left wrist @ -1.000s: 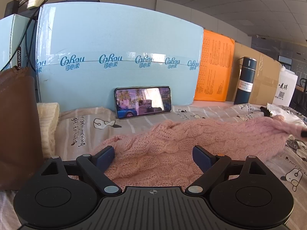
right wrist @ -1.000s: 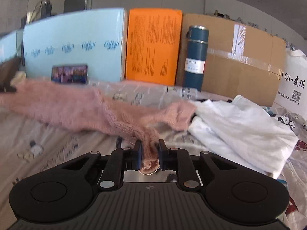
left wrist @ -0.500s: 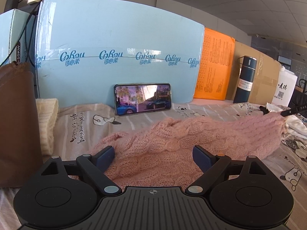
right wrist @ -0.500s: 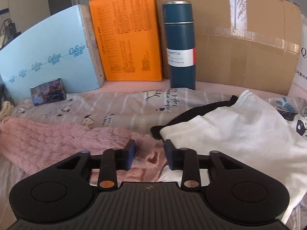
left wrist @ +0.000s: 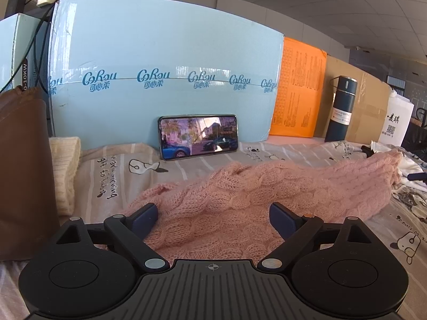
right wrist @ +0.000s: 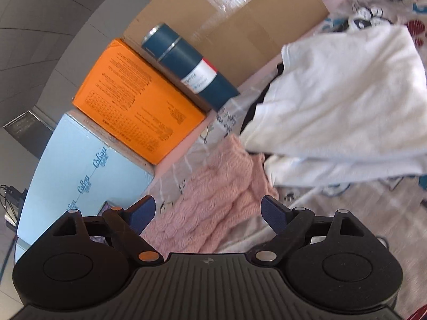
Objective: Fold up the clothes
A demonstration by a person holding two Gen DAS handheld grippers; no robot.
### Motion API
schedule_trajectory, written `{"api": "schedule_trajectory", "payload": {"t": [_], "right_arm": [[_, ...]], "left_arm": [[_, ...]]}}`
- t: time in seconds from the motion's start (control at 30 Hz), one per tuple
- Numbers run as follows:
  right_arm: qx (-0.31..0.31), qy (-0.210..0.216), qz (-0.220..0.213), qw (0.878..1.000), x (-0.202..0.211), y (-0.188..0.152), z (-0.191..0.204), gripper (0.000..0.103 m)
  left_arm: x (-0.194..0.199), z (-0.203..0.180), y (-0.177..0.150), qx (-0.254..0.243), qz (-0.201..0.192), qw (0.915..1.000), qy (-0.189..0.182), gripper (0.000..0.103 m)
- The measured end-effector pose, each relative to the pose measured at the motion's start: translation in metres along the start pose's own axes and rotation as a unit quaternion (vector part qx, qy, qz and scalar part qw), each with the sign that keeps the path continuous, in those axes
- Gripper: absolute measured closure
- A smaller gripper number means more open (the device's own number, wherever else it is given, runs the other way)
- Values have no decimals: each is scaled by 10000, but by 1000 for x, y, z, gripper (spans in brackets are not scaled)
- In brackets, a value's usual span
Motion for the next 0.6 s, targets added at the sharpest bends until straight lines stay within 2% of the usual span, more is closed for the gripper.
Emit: {"api": "schedule_trajectory", "payload": {"t": [0.17,0.27,0.43,0.5,0.57,0.6], "right_arm": [[-574,113,384,9976,-32,-25,-4,18],[-640,141,124,9978,-41,-30,1,18],[-528,-114,-516,9972,-55,-36,8,21],[-458,-240,-686,9963,-58,-40,9,32],[-389,-379,-823,9951,-60,-43,9,56],[-394,-356,-834,9951,-60,-43,7,62]], "left_arm": [[0,0,0,-17,-5,10000,0,9],[-1,0,-1,0,19,10000,-10,9],[-2,0,-1,3,53,10000,-12,8],[-2,0,-1,4,69,10000,-8,8],[-3,0,-1,10,85,10000,-8,8],[-3,0,-1,14,93,10000,-8,8]]}}
Point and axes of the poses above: each gripper's, at about its wrist camera, not at the fingertips, and x roughly against the way its jaws point, z to its left, y to its top, the point moved 1 cm from there along -x, roughly the way its jaws point, and after that the axes turned 9 degrees about -z, right-handed, at the moved point
